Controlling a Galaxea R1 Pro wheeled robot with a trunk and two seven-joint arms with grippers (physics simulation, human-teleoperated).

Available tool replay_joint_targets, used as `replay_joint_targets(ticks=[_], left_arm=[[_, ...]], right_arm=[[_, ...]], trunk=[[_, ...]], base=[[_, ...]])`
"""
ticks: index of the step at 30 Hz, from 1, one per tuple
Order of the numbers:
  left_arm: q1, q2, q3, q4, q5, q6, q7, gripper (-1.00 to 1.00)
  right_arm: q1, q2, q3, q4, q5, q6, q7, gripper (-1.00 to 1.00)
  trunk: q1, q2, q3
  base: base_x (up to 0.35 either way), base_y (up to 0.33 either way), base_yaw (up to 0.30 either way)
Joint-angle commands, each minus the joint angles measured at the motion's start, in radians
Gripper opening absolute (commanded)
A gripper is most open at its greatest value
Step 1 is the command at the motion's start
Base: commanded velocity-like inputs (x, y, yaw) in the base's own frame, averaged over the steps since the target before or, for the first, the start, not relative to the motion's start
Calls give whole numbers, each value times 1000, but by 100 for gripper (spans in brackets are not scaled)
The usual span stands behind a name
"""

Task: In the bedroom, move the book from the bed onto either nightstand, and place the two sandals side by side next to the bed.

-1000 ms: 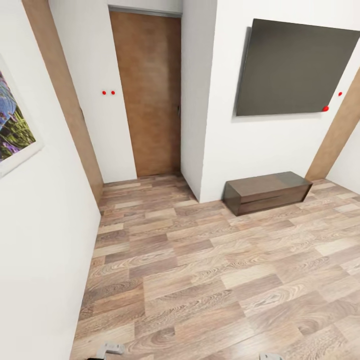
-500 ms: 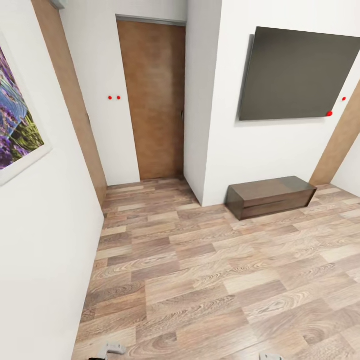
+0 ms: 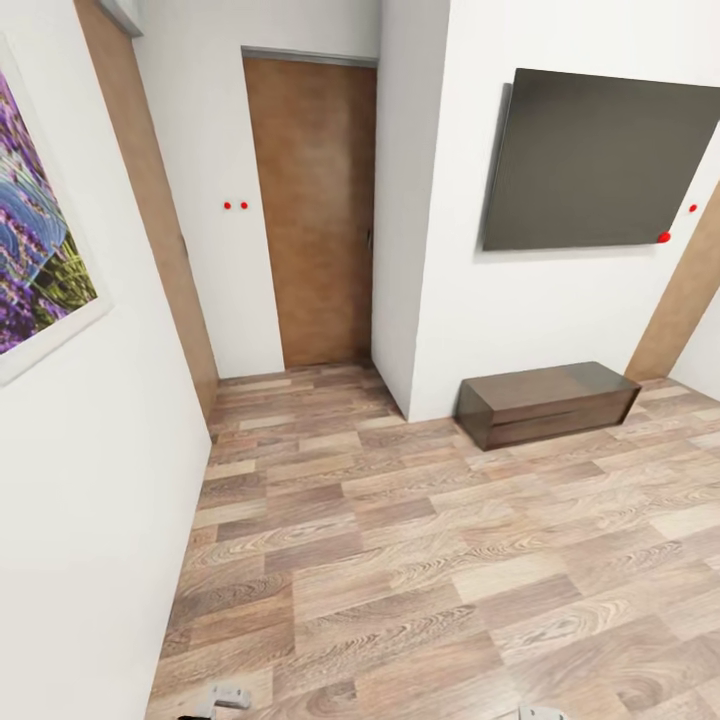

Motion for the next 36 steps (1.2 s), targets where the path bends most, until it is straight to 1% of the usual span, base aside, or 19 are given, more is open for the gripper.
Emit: replay_joint_targets(ticks=[1, 10, 21, 29, 36], left_arm=[[0, 1, -8, -2, 10, 6, -2, 100], [0, 1, -8, -2, 10, 6, -2, 100], [0, 1, -10, -2, 10, 6, -2, 100], [0, 1, -19, -3, 10, 6, -2, 100], [0, 1, -22, -3, 10, 6, -2, 100]], right_arm=[[0, 0, -3, -2, -5, 5, -3, 100], [0, 0, -3, -2, -6, 5, -2, 100], [0, 1, -3, -2, -9, 5, 1, 100], [0, 0, -4, -2, -15, 5, 4, 100], [0, 0, -4, -2, -16, 5, 7, 100]], trunk=[[0, -1, 0], [0, -1, 14], [0, -1, 20], [0, -1, 26], [0, -1, 31]], base=[[82, 0, 6], [88, 0, 3], [154, -50, -15], [184, -107, -191], [64, -32, -250]])
